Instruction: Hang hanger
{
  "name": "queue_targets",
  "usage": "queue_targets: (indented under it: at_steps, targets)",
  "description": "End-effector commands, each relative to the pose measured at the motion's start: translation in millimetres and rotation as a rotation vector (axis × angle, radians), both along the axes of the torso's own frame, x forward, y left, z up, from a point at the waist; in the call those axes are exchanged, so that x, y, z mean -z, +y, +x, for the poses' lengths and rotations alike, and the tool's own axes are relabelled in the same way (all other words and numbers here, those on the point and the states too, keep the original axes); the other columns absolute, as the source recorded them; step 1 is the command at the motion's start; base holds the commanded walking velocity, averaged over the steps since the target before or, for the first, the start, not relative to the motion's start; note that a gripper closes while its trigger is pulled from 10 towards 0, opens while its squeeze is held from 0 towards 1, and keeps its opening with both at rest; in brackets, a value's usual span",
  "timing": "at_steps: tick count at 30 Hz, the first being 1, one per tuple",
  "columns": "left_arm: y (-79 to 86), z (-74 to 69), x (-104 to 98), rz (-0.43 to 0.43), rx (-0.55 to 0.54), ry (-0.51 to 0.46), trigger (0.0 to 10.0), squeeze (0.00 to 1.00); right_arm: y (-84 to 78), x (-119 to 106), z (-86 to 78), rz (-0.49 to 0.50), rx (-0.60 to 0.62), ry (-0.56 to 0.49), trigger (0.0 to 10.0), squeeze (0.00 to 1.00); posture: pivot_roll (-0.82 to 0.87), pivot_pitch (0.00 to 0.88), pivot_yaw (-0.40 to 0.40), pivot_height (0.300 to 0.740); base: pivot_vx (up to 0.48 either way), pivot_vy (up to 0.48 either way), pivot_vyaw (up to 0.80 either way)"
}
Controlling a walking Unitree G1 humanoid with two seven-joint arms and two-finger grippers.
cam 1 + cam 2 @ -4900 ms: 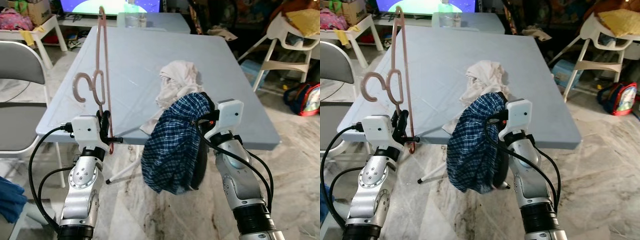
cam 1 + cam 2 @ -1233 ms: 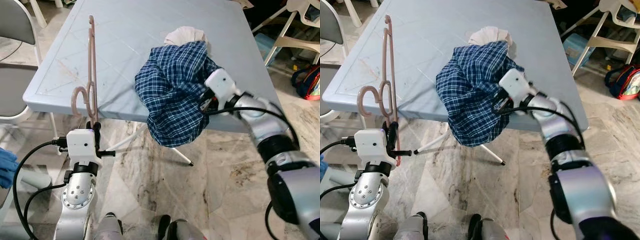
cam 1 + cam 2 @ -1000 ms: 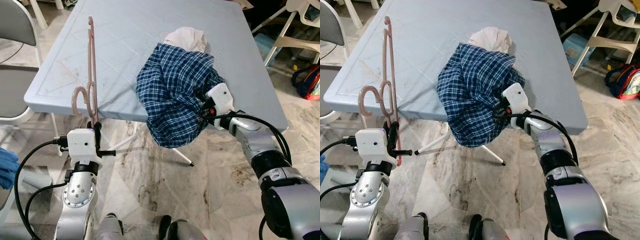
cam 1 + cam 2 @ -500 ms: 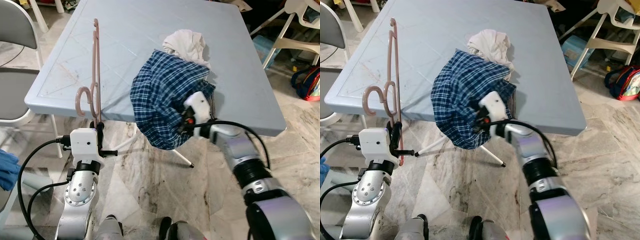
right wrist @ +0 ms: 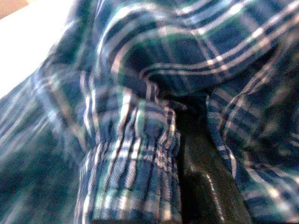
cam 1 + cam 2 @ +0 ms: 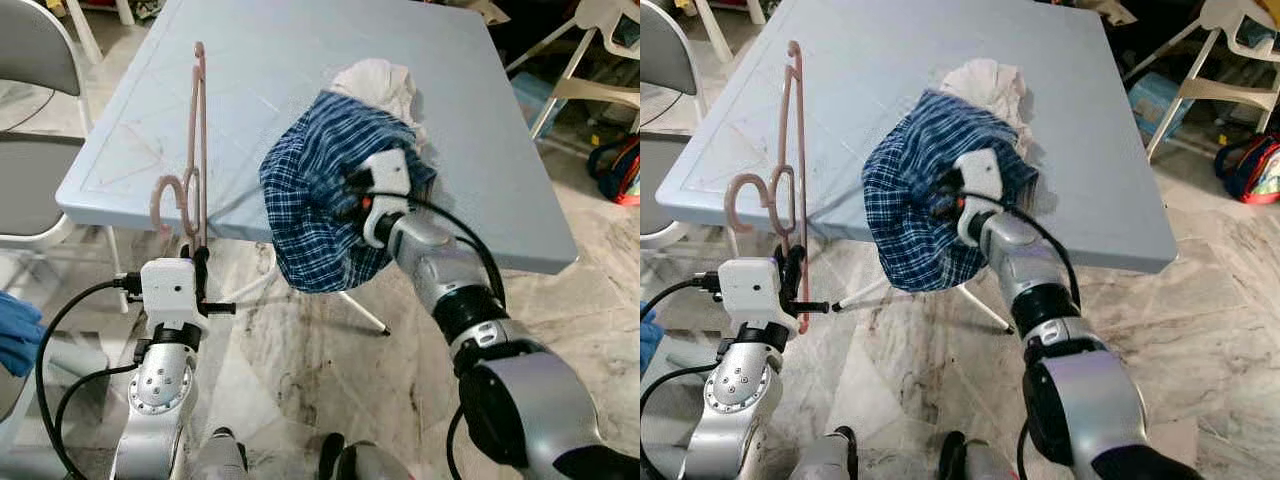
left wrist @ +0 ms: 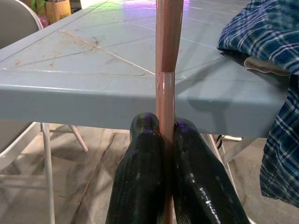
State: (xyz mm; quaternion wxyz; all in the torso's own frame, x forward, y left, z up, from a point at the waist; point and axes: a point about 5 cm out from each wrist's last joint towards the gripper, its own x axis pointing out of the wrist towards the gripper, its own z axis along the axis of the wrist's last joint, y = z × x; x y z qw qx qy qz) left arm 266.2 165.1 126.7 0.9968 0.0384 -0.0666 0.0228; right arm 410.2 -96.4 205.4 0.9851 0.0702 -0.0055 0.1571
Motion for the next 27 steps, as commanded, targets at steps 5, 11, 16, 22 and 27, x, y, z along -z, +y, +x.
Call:
queue_targets:
  at_steps: [5, 11, 16, 22, 27]
  targets:
    - [-3.2, -2.3, 3, -0.003, 0.013, 0.015, 10.0, 0.0, -41.4, -42, 10.6, 0.142, 0.224, -0.126, 10.0, 1.0, 0.26, 0.227, -0.106, 0.74, 0.0, 0.0, 0.0]
    - [-4.2, -3.2, 4, -0.006, 0.012, 0.017, 10.0, 0.0, -39.3, -43, 11.2, -0.046, 0.138, -0.135, 10.0, 1.0, 0.26, 0.228, -0.108, 0.74, 0.0, 0.0, 0.0]
    - [-4.5, -3.3, 5, -0.007, 0.012, 0.021, 10.0, 0.0, -43.5, -40, 10.4, -0.269, 0.077, -0.15, 10.0, 1.0, 0.25, 0.229, -0.111, 0.74, 0.0, 0.0, 0.0]
    - [-4.8, -2.6, 6, -0.011, 0.012, 0.027, 10.0, 0.0, -80.4, -49, 6.8, -0.544, 0.099, -0.219, 10.0, 1.0, 0.25, 0.228, -0.11, 0.74, 0.0, 0.0, 0.0]
    - [-4.9, -2.0, 6, -0.011, 0.015, 0.029, 10.0, 0.0, -100.4, -54, 4.6, -0.629, 0.138, -0.226, 10.0, 1.0, 0.24, 0.226, -0.105, 0.74, 0.0, 0.0, 0.0]
